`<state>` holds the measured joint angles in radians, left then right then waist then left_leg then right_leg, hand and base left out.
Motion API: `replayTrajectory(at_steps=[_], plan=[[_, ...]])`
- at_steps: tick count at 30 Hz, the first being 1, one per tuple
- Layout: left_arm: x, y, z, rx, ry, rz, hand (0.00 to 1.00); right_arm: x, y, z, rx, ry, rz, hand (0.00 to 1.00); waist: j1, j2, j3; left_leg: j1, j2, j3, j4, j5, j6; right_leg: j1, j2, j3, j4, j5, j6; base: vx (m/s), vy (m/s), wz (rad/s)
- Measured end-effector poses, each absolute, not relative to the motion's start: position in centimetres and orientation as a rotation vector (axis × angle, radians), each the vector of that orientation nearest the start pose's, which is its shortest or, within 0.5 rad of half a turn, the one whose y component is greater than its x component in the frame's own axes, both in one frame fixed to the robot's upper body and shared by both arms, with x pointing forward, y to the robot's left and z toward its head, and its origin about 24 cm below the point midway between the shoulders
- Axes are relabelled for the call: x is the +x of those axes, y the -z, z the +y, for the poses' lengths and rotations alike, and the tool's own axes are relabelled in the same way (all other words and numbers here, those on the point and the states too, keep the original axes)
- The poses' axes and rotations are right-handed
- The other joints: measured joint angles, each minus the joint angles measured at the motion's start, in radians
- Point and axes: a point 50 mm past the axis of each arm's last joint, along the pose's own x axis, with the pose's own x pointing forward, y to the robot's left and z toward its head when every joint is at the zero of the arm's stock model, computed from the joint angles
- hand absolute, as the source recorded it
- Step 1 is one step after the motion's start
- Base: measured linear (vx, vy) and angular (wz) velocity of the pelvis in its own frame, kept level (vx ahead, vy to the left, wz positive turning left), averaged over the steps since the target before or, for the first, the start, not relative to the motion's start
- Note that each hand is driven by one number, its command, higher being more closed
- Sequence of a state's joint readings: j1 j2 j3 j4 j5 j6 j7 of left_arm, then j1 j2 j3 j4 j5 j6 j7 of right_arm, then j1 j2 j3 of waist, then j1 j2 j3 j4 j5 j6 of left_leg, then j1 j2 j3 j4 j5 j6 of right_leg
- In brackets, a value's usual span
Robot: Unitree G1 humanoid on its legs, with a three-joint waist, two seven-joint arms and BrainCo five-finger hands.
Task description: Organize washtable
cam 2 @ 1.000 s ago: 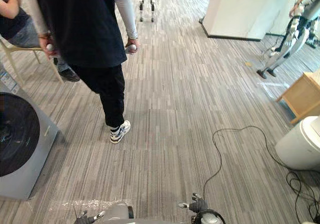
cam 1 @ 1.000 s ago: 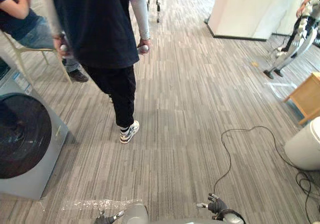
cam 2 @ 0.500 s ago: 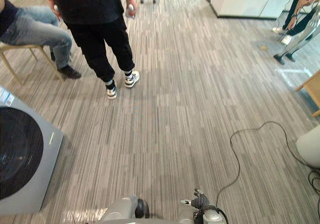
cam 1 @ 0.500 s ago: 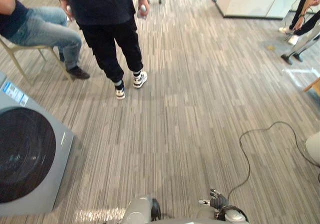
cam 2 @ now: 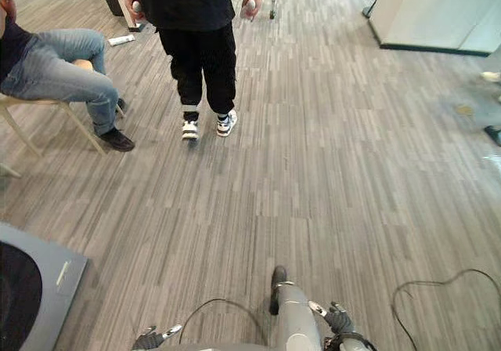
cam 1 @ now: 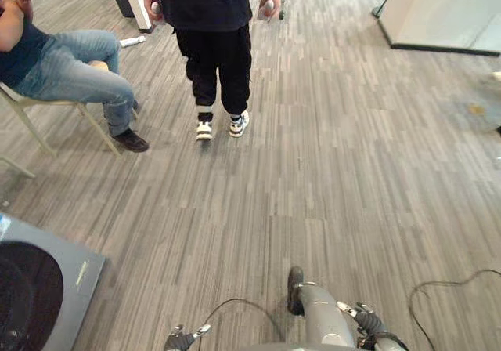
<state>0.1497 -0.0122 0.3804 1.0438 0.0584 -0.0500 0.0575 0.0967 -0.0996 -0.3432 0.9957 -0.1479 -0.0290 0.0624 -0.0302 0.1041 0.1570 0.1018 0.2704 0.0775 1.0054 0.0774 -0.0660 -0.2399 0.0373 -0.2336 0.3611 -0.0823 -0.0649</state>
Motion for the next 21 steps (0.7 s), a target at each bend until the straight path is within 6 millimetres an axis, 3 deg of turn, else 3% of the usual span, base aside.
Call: replayTrajectory(at_steps=[1,3,4,5,7,8,9,10,11,12,13,14,15,18,19,21], plan=[[5.9,16.6,20.4,-0.127,-0.446,1.132,0.00,9.1,15.4,-22.9,-0.022,0.250,1.066,0.00,0.018,-0.019,0.016,-0.075,0.064,0.071,0.173,-0.082,0.052,0.112,0.029,0.020,-0.057,-0.017,-0.008,0.73,-0.105,-0.33],[5.8,16.3,21.6,-0.091,-0.460,1.125,0.00,8.8,15.8,-21.9,-0.012,0.216,1.092,0.00,0.044,-0.060,0.030,-0.188,0.072,0.129,0.247,-0.194,0.090,0.256,0.026,0.054,-0.137,-0.038,-0.002,0.52,-0.063,-0.33],[5.7,16.3,21.6,-0.094,-0.464,1.121,0.00,8.9,15.9,-21.6,-0.009,0.204,1.097,0.00,0.050,-0.082,0.036,-0.254,0.057,0.140,0.213,-0.231,0.086,0.308,0.018,0.069,-0.174,-0.049,0.005,0.75,0.006,-0.37],[5.7,16.2,21.7,-0.096,-0.468,1.110,0.00,9.6,15.8,-21.3,-0.011,0.188,1.088,0.00,0.055,-0.087,0.034,-0.340,0.026,0.160,0.077,-0.288,0.062,0.372,0.000,0.088,-0.203,-0.067,0.024,0.51,0.073,-0.36],[5.7,16.2,21.6,-0.100,-0.465,1.116,0.00,9.9,15.8,-21.4,-0.013,0.187,1.082,0.00,0.065,-0.096,0.040,-0.405,-0.005,0.189,-0.112,-0.308,0.058,0.412,-0.030,0.112,-0.211,-0.102,0.054,0.50,0.168,-0.39],[5.5,16.3,21.4,-0.091,-0.452,1.125,0.00,10.0,15.7,-21.4,-0.016,0.187,1.077,0.00,0.070,-0.094,0.039,-0.428,-0.051,0.198,-0.377,-0.293,0.041,0.446,-0.073,0.129,-0.213,-0.148,0.082,0.50,0.254,-0.31],[5.6,16.3,21.3,-0.086,-0.447,1.126,0.00,10.0,15.7,-21.5,-0.017,0.188,1.077,0.00,0.070,-0.093,0.039,-0.430,-0.060,0.196,-0.441,-0.284,0.033,0.453,-0.079,0.132,-0.214,-0.158,0.090,0.61,0.354,-0.26],[4.9,16.5,21.1,-0.082,-0.440,1.146,0.00,9.8,15.7,-21.7,-0.022,0.190,1.080,0.00,0.071,-0.084,0.036,-0.435,-0.082,0.176,-0.617,-0.199,0.017,0.484,-0.101,0.144,-0.220,-0.195,0.118,0.57,0.354,-0.27],[4.2,16.5,21.0,-0.072,-0.430,1.165,0.00,9.8,15.8,-21.5,-0.027,0.181,1.085,0.00,0.077,-0.088,0.014,-0.442,-0.125,0.176,-0.594,-0.117,0.045,0.498,-0.135,0.163,-0.221,-0.236,0.100,0.58,0.359,-0.28],[4.0,16.5,21.1,-0.062,-0.426,1.168,0.00,9.6,15.9,-21.3,-0.026,0.176,1.090,0.00,0.073,-0.100,0.006,-0.459,-0.141,0.175,-0.559,-0.144,0.065,0.491,-0.150,0.171,-0.206,-0.244,0.085,0.61,0.369,-0.23],[4.3,16.5,21.2,-0.053,-0.417,1.163,0.00,9.9,15.8,-21.1,-0.025,0.168,1.084,0.00,0.072,-0.105,-0.001,-0.490,-0.155,0.174,-0.510,-0.180,0.111,0.463,-0.166,0.190,-0.157,-0.246,0.080,0.58,0.369,0.04],[4.5,16.5,21.4,-0.046,-0.413,1.162,0.00,10.1,15.8,-21.0,-0.018,0.165,1.076,0.00,0.072,-0.111,-0.002,-0.498,-0.179,0.176,-0.477,-0.226,0.135,0.413,-0.187,0.225,-0.042,-0.238,0.094,0.58,0.384,0.17],[4.5,16.5,21.5,-0.043,-0.412,1.168,0.00,10.0,15.8,-21.0,-0.014,0.168,1.077,0.00,0.068,-0.116,-0.004,-0.487,-0.194,0.180,-0.472,-0.242,0.143,0.387,-0.201,0.239,0.037,-0.226,0.119,0.57,0.380,0.24],[3.8,16.6,21.9,-0.026,-0.405,1.199,0.00,9.9,15.9,-20.7,0.005,0.172,1.080,0.00,0.073,-0.137,0.000,-0.331,-0.241,0.225,-0.472,-0.337,0.178,0.253,-0.228,0.295,0.526,-0.101,0.316,0.54,0.268,-0.10],[3.6,16.6,21.9,-0.018,-0.395,1.209,0.00,10.0,15.9,-20.8,0.005,0.175,1.069,0.00,0.068,-0.127,0.005,-0.254,-0.255,0.229,-0.492,-0.368,0.181,0.208,-0.234,0.256,0.666,-0.102,0.297,0.55,0.206,-0.37],[3.6,16.6,22.0,0.005,-0.369,1.212,0.00,10.0,15.8,-20.8,0.004,0.175,1.064,0.00,0.068,-0.130,0.001,-0.134,-0.269,0.250,-0.575,-0.377,0.178,0.144,-0.225,0.176,0.722,-0.164,0.187,0.48,0.145,-0.35]])
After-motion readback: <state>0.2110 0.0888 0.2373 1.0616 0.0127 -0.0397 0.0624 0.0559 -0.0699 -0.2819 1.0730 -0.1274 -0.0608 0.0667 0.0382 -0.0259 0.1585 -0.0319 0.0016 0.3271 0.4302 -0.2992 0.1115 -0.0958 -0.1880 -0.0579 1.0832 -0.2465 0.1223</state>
